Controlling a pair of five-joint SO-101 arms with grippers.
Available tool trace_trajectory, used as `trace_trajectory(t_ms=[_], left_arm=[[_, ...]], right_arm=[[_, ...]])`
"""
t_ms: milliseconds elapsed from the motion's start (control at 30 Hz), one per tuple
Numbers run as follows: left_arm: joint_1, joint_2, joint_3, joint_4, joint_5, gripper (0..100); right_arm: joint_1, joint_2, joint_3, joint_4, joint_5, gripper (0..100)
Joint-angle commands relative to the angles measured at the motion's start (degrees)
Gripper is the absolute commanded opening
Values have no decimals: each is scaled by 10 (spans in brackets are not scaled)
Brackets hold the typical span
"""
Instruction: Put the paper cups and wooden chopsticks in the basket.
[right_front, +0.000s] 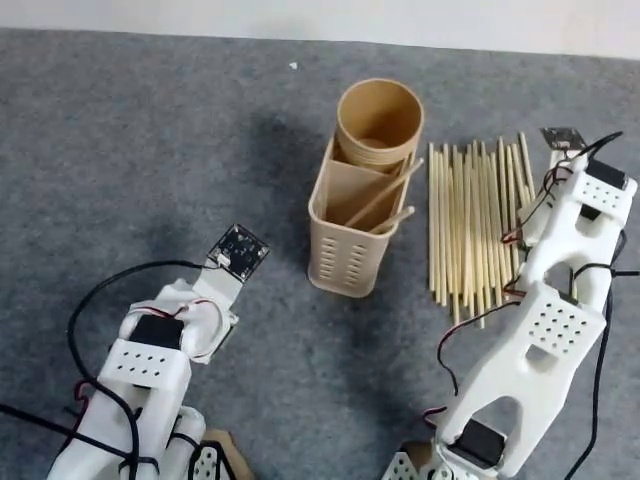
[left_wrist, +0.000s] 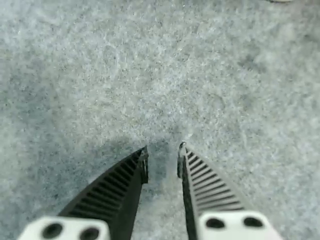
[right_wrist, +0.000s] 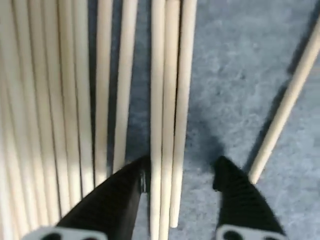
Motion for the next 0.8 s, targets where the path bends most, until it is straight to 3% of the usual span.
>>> trace_trajectory(t_ms=[0,100,333,767], left_arm=[[8,-4,-2,-8,-2,130],[8,-4,-2,-8,-2,130],[8,-4,-2,-7,-2,130],[8,-4,-2,-8,-2,130]], right_arm=[[-18,-7,-15,-3,-8,77],[-18,-7,-14,-1,-8,6],[-9,-13,-18,2,-20,5],[-24,-151,-157,10,-186,5]])
